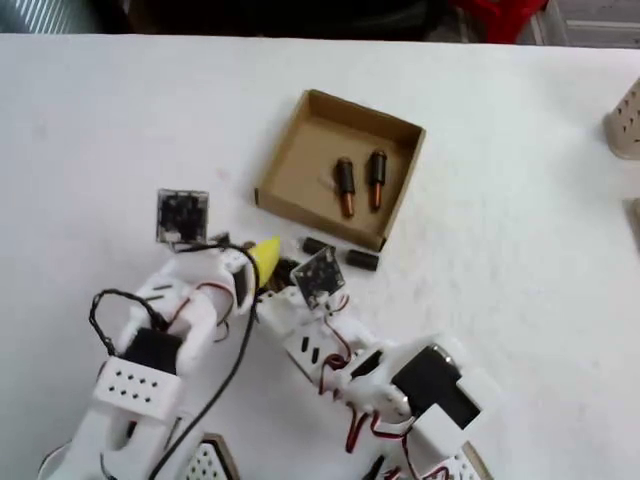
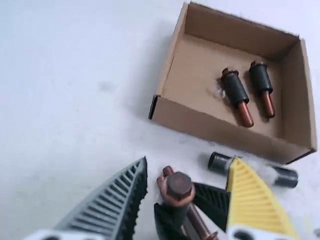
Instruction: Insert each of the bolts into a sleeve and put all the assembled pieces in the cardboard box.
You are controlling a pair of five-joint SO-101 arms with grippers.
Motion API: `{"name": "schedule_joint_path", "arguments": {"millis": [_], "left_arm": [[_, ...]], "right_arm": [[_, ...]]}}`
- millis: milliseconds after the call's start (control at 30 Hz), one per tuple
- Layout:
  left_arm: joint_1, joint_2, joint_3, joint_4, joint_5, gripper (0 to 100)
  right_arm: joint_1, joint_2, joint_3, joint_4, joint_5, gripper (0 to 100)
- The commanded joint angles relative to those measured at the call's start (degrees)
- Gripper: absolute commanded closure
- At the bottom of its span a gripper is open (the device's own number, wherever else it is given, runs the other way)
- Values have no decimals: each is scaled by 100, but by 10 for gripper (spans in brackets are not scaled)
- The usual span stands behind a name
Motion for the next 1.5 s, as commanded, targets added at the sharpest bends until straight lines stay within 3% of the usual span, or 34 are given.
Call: {"name": "schedule_joint_path", "arguments": {"millis": [0, 200, 367, 467, 700, 800, 933, 1200, 1467], "left_arm": [[-110, -75, -501, -378, 695, 724], [-963, -75, -466, -923, 1108, 741], [-1473, -75, -308, -905, 1116, 996], [-1648, -75, -132, -905, 941, 941], [-1824, -75, 633, -888, 97, 980], [-1947, -75, 765, -457, -255, 980], [-1947, -84, 738, 158, -536, 980], [-1921, -84, 738, 149, -853, 980], [-1903, -84, 738, 343, -967, 980]], "right_arm": [[-13, -31, -185, -22, 70, 981], [-13, -31, -176, -22, 70, 981], [-13, -31, -167, -22, 70, 981], [-4, -40, -149, -22, 70, 981], [435, -330, -26, -22, 70, 981], [523, -778, 149, 224, 70, 981], [743, -1745, 211, 1393, 70, 981], [1253, -4136, 176, 4365, 70, 981], [1314, -5982, -431, 7609, 70, 981]]}}
